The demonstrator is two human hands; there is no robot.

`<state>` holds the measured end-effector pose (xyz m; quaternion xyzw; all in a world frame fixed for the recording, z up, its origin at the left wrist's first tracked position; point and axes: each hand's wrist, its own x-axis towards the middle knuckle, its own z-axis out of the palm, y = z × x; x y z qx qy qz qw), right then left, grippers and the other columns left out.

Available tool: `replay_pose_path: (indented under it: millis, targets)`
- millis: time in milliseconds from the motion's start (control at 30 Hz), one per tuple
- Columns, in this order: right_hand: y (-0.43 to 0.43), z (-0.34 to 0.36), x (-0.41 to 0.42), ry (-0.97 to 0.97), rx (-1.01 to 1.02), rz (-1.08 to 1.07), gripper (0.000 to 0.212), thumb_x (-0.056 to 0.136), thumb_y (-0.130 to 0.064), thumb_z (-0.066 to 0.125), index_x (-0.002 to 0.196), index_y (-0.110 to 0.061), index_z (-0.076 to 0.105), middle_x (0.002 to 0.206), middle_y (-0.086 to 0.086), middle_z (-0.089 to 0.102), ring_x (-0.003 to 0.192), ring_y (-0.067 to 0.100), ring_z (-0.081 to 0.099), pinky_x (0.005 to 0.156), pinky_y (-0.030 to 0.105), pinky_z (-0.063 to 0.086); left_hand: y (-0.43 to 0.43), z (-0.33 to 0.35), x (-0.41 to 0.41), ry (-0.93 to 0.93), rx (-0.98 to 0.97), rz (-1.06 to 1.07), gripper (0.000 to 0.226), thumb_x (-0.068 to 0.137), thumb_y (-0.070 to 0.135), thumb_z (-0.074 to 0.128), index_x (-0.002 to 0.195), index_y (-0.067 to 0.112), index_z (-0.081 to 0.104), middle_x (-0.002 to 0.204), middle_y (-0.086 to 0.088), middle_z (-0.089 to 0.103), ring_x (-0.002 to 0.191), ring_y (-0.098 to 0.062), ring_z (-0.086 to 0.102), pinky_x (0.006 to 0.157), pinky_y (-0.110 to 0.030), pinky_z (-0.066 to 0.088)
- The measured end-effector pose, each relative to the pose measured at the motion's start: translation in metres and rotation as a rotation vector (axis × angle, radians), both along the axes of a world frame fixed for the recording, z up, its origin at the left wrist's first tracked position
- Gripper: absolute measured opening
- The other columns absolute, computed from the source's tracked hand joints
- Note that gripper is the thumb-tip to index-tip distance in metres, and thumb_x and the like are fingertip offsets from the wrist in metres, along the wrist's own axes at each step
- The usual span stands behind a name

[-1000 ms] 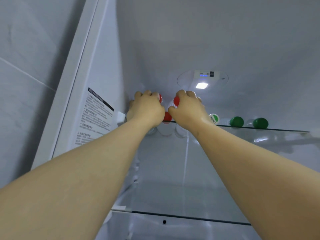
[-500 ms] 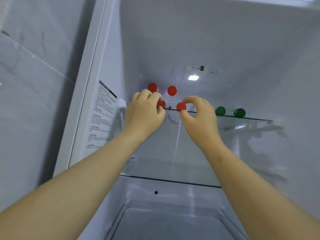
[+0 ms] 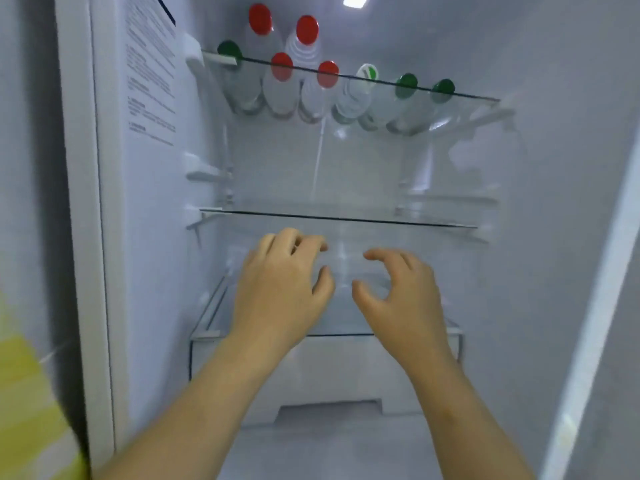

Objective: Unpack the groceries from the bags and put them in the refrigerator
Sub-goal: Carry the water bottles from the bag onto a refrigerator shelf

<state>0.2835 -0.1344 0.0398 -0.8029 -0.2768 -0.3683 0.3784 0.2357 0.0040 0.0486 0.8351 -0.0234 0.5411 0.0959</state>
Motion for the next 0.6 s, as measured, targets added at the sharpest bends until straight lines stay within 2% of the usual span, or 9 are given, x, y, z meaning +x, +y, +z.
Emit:
replay_pose_path:
  millis: [133,233,333,467,600]
  targets:
    - [-0.023,-0.06,-0.019,0.182,-0.03,-0.075,0.038,0.083,-0.026,0.062,0.12,-0.025,0.056,0.126,-0.008,0.051,0.119,0.014,0.041,0.096,0.024,0.031,-0.022,-0.056,-0.003,0.137,-0.017,-0.138,0.037,0.079,0.032,0.042,0.096,0.011,0.067,0.089,-0.005,0.064,0.081,-0.028,0.06,0.069,-0.035,0.049]
    - [-0.048,-0.106,-0.038,0.315,-0.039,-0.176,0.04,0.084,-0.027,0.061,0.123,-0.026,0.054,0.129,-0.007,0.05,0.118,0.015,0.041,0.096,0.026,0.033,-0.041,-0.096,-0.009,0.293,-0.01,-0.216,0.038,0.078,0.032,0.042,0.094,0.01,0.068,0.088,-0.007,0.064,0.076,-0.029,0.06,0.065,-0.034,0.049]
    - [-0.074,-0.146,-0.062,0.443,-0.035,-0.265,0.041,0.085,-0.029,0.06,0.125,-0.029,0.052,0.131,-0.009,0.048,0.119,0.012,0.039,0.094,0.02,0.03,-0.065,-0.132,-0.017,0.43,-0.01,-0.311,0.037,0.078,0.032,0.042,0.095,0.012,0.068,0.088,-0.007,0.064,0.076,-0.029,0.061,0.061,-0.035,0.05]
    - [-0.108,-0.184,-0.094,0.546,-0.034,-0.349,0.039,0.084,-0.028,0.06,0.122,-0.029,0.053,0.124,-0.01,0.051,0.117,0.012,0.044,0.091,0.017,0.027,-0.1,-0.168,-0.03,0.564,0.015,-0.43,0.03,0.074,0.029,0.056,0.097,0.013,0.068,0.091,-0.006,0.065,0.08,-0.028,0.061,0.064,-0.035,0.051]
    - [-0.153,-0.213,-0.134,0.664,-0.023,-0.468,0.044,0.087,-0.033,0.056,0.129,-0.031,0.046,0.134,-0.012,0.044,0.124,0.01,0.038,0.097,0.021,0.028,-0.145,-0.203,-0.05,0.705,0.107,-0.589,0.037,0.075,0.037,0.048,0.099,0.017,0.068,0.091,-0.002,0.064,0.079,-0.023,0.062,0.061,-0.033,0.053]
